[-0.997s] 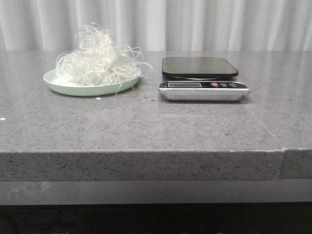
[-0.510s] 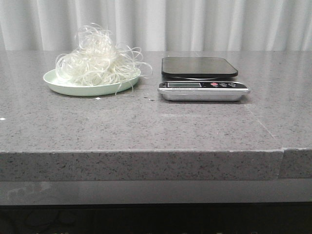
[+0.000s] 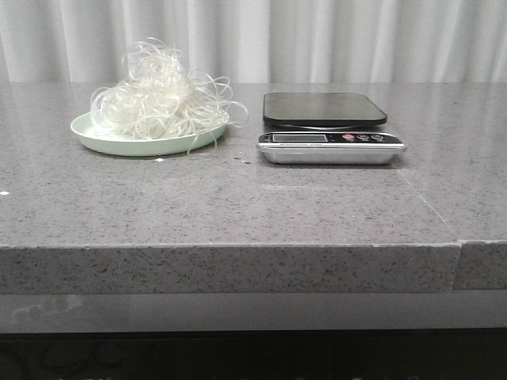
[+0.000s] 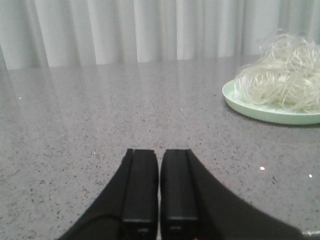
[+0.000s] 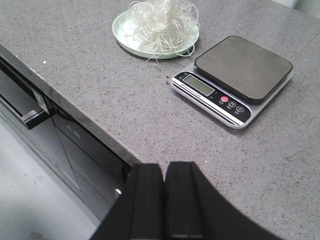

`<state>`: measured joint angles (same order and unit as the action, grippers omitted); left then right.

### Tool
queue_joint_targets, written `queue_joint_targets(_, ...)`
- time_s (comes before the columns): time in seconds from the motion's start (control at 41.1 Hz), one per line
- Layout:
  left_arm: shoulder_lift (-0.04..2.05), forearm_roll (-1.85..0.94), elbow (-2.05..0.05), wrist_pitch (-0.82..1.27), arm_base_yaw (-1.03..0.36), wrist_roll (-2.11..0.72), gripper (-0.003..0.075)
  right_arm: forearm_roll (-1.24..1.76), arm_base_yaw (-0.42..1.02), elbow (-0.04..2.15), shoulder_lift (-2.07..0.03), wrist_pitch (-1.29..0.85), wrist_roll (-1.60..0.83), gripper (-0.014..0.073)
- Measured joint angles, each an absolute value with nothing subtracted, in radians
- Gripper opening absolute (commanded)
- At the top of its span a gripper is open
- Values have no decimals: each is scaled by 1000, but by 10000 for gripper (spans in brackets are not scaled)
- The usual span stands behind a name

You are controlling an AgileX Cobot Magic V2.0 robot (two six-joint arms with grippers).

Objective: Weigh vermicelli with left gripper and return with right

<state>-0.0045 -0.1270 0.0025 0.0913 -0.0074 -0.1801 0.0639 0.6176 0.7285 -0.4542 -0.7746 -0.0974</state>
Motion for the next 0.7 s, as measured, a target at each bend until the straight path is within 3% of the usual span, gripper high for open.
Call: queue_joint_targets(0.705,-4,-43,2,36,-7,-55,141,64,618,729,-454,-775,-97,145)
